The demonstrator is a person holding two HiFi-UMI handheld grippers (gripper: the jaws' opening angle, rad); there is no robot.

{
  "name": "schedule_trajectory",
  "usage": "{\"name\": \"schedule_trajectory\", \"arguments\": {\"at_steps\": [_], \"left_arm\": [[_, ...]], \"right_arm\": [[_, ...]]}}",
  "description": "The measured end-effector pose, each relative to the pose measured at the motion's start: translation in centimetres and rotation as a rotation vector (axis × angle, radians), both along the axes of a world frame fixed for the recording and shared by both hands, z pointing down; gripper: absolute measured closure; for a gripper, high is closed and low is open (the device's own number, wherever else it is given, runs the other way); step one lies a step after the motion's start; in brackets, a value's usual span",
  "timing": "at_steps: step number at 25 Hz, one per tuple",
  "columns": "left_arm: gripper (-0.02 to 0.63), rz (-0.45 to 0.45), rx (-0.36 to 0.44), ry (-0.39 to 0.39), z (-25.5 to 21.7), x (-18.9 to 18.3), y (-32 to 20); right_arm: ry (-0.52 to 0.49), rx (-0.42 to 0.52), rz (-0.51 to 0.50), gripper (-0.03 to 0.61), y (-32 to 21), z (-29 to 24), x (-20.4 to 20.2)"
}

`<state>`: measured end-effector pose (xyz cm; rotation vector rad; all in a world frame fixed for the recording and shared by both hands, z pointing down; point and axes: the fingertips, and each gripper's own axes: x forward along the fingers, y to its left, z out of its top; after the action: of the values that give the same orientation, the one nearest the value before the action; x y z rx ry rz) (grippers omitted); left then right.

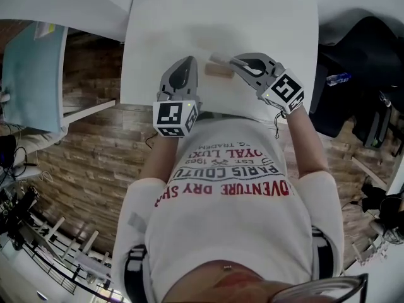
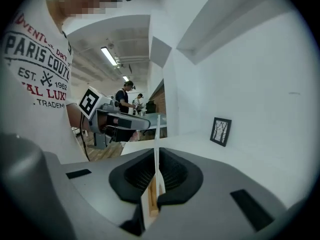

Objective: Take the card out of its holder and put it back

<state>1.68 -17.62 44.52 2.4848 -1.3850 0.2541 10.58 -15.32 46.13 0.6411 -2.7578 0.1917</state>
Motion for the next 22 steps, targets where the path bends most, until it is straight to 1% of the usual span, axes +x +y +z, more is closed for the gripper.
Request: {"name": "schedule_trajectory", "arguments": {"at_steps": [4, 11, 15, 22], "left_arm": [[0.589, -0.026, -0.026, -0.008, 0.9, -0.4, 0.5], [0.589, -0.070, -0.058, -0.021, 2.4, -1.0, 1.2], [0.589, -0.099, -0.065, -0.024, 2.7, -1.3, 1.5], [0.589, -0.129, -0.075, -0.028, 3.0, -1.6, 1.8]], "right_arm": [[0.017, -0.021, -0.088, 0.543, -0.5, 1.1, -0.5], [0.028, -0.048, -0.196, 0.543, 0.0, 2.4, -1.7], [0.033, -0.061, -0.215, 0.543, 0.1, 3.3, -1.8], [0.007, -0.083, -0.198, 0.543, -0.4, 4.0, -1.7]]}}
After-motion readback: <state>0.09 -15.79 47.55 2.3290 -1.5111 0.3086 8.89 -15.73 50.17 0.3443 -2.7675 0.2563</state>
